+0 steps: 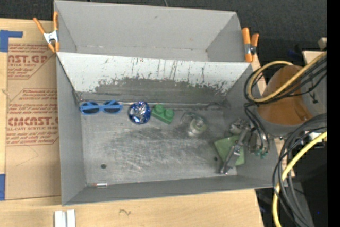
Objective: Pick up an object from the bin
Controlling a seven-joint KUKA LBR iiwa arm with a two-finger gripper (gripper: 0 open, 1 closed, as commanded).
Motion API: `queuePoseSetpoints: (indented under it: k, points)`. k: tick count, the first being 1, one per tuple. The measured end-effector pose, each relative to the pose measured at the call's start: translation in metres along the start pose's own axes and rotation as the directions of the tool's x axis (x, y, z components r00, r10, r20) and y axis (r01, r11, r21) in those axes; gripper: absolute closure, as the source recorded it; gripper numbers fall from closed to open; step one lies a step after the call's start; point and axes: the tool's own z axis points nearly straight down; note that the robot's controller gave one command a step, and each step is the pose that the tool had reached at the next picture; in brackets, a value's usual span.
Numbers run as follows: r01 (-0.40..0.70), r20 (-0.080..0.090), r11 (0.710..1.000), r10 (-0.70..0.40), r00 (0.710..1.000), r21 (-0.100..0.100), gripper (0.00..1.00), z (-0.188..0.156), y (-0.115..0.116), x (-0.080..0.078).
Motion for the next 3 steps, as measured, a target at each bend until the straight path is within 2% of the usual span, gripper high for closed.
queuePoseSetpoints:
  k: [1,2,3]
  points:
    - [-0.409,0.005,0.912,0.410,0.912,-0.004,0.00,-0.001,0.017,0.025]
    - [-0.411,0.010,0.912,0.411,0.912,-0.003,1.00,-0.003,0.015,0.023]
    - [-0.409,0.001,0.912,0.409,0.912,0.003,1.00,-0.043,0.016,0.022]
